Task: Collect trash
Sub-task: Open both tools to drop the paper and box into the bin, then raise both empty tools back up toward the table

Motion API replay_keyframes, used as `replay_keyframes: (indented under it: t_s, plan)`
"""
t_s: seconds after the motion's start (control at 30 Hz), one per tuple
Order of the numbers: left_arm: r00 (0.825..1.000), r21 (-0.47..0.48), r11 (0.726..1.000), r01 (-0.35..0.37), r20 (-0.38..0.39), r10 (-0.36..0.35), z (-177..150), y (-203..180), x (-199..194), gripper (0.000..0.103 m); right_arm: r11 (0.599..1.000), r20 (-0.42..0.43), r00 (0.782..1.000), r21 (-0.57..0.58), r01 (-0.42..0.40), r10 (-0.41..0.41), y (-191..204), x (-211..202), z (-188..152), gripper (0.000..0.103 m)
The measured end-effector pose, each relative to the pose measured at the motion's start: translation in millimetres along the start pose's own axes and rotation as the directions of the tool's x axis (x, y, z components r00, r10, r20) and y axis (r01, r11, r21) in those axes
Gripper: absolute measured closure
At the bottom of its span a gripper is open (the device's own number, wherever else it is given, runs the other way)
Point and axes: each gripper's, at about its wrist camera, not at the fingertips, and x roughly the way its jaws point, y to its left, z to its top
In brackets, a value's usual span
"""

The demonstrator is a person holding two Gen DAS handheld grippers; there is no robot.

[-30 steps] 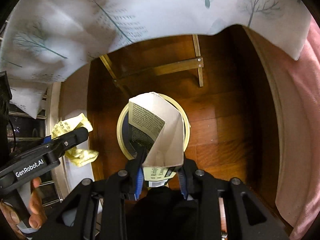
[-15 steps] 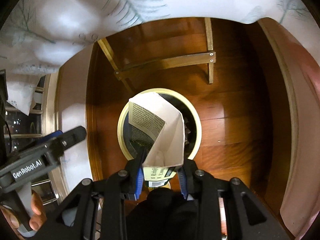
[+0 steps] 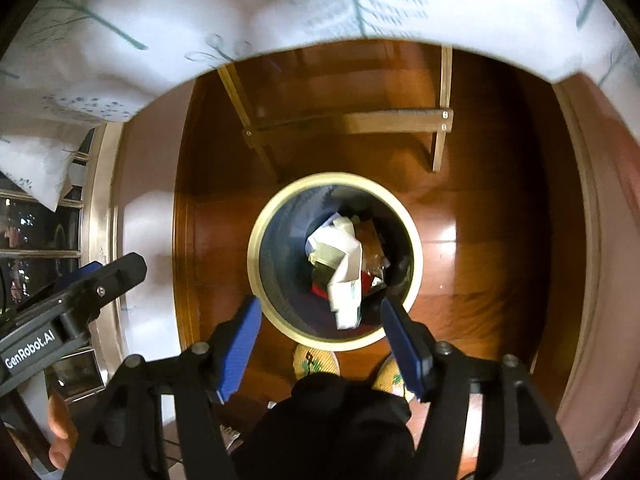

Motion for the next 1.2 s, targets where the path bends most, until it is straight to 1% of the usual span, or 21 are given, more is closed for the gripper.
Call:
replay_keyframes:
  t_s: [0.17,0.2,0.47,0.67,0.73,0.77,0.8,0.87,1.0,1.1,1.2]
  plan:
    - [1.000,0.003,1.000,0.007,0.016,-0.007,3,2,-27,0.024,1.000,0.004,1.000,0.016,0.019,-0.019,7,-22,0,0.040]
    - [1.000,0.008,1.000,0.009,0.022,-0.009,4,0,-37,0.024,1.000,0.009,1.000,0.016,0.025,-0.025,9,-29,1,0.040]
    - [0.997,0.052,0.998,0.019,0.072,-0.023,12,-6,-105,0.024,0.997,0.061,0.995,0.005,0.077,-0.077,18,-95,4,0.040]
    - [0.993,0.094,0.995,0.040,0.104,-0.050,12,-12,-162,0.022,0.994,0.109,0.988,-0.008,0.107,-0.105,24,-147,4,0.040]
    - [0.991,0.118,0.992,0.046,0.122,-0.061,10,-15,-183,0.019,0.993,0.129,0.985,-0.012,0.118,-0.115,26,-164,4,0.040]
    - [0.989,0.132,0.990,0.049,0.132,-0.066,10,-17,-194,0.014,0.993,0.139,0.983,-0.012,0.120,-0.118,26,-171,4,0.040]
    - [0.988,0.139,0.989,0.050,0.139,-0.069,9,-20,-201,0.013,0.992,0.151,0.981,-0.012,0.122,-0.119,26,-179,3,0.040]
    - [0.983,0.162,0.985,0.056,0.164,-0.083,10,-23,-223,0.013,0.992,0.176,0.977,-0.011,0.125,-0.121,27,-196,1,0.040]
    - [0.974,0.188,0.980,0.071,0.201,-0.109,13,-25,-254,0.013,0.989,0.229,0.963,-0.011,0.145,-0.139,28,-227,-1,0.040]
    - [0.962,0.213,0.974,0.079,0.239,-0.130,17,-27,-279,0.013,0.988,0.284,0.947,0.011,0.156,-0.153,26,-253,0,0.040]
    - [0.946,0.248,0.966,0.076,0.287,-0.148,24,-31,-303,0.013,0.986,0.341,0.925,0.046,0.160,-0.166,24,-274,2,0.040]
